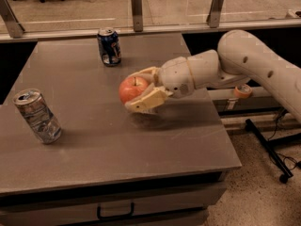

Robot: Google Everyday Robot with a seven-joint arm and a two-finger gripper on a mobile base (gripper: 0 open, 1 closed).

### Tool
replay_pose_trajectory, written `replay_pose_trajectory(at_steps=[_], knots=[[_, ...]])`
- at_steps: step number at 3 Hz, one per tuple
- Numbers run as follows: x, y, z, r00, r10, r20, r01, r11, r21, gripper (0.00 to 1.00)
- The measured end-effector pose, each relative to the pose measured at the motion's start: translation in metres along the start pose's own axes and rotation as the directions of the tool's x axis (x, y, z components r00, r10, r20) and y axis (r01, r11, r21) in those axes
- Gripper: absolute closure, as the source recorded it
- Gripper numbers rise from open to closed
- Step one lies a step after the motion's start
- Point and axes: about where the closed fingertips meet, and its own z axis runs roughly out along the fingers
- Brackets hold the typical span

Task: Move apple near redbull can

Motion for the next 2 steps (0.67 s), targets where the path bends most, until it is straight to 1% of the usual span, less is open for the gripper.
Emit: replay_pose_trajectory(at_steps=[2], knots=[[-0.0043,0.0066,0.0077,1.000,-0.005,-0.016,0.005,0.9997,-0.023,1.00]])
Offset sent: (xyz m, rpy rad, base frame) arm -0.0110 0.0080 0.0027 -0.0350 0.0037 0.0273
